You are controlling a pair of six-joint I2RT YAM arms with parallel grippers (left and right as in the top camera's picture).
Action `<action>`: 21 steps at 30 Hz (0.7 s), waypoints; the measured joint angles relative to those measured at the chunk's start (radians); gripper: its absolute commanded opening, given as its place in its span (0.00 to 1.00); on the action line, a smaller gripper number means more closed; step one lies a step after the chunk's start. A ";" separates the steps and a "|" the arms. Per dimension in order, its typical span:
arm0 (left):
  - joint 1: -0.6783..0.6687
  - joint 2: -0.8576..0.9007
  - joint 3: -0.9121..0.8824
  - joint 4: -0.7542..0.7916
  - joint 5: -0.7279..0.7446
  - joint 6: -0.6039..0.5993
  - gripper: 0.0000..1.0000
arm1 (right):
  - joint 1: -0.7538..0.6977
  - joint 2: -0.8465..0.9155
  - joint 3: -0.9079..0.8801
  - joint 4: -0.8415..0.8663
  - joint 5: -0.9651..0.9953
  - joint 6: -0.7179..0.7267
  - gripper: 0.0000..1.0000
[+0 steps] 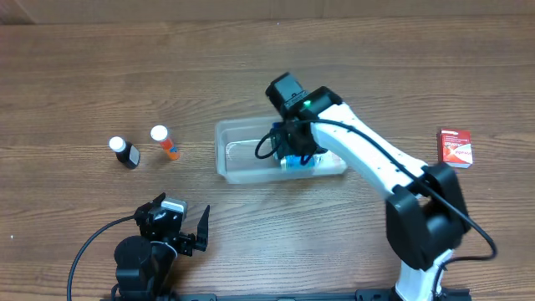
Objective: Pack container
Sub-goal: 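Carry the blue box into the container beside the Hansaplast box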
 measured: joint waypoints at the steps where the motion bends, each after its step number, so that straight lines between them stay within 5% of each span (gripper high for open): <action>1: 0.000 0.000 0.000 0.000 0.000 0.000 1.00 | 0.004 0.015 0.000 0.000 -0.004 0.000 0.66; 21: 0.000 0.000 0.000 0.000 0.000 0.000 1.00 | 0.011 0.035 -0.001 -0.031 0.024 0.000 0.84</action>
